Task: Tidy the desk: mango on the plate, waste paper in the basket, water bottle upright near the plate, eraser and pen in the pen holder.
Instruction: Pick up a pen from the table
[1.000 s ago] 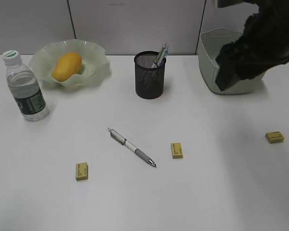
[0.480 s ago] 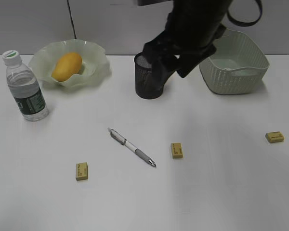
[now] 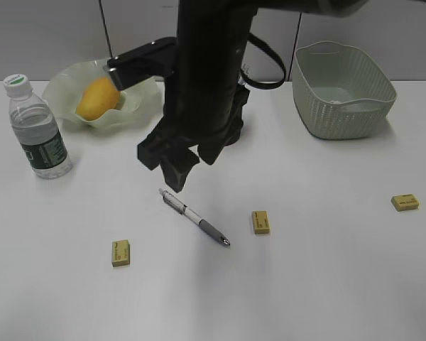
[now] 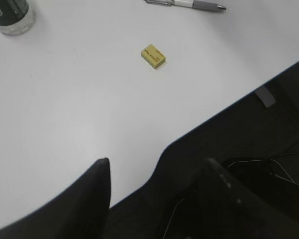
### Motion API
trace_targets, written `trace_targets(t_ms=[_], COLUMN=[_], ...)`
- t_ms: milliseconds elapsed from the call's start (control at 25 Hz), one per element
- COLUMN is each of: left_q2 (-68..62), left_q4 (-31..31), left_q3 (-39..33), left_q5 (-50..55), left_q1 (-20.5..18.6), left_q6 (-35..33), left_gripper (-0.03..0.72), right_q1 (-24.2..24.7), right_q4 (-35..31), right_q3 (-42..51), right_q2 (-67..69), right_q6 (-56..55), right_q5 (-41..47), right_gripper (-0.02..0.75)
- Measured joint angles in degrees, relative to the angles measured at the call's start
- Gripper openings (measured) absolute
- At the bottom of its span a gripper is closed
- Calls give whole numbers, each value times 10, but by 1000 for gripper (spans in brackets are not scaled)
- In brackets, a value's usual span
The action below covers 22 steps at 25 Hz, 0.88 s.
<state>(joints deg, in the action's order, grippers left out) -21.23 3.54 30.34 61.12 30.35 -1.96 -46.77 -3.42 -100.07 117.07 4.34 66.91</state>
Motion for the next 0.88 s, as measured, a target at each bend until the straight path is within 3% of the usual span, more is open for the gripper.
trace_targets(t_ms=[880], left_q2=[0], left_q4=[0], left_q3=[0], left_q5=[0], left_q1=[0], left_q6=[0], left_gripper=[435], right_q1=[-12], right_q4=[54], right_q3=[-28], right_q2=[157], right_q6=[-9], right_q5=[-59], right_gripper=[512])
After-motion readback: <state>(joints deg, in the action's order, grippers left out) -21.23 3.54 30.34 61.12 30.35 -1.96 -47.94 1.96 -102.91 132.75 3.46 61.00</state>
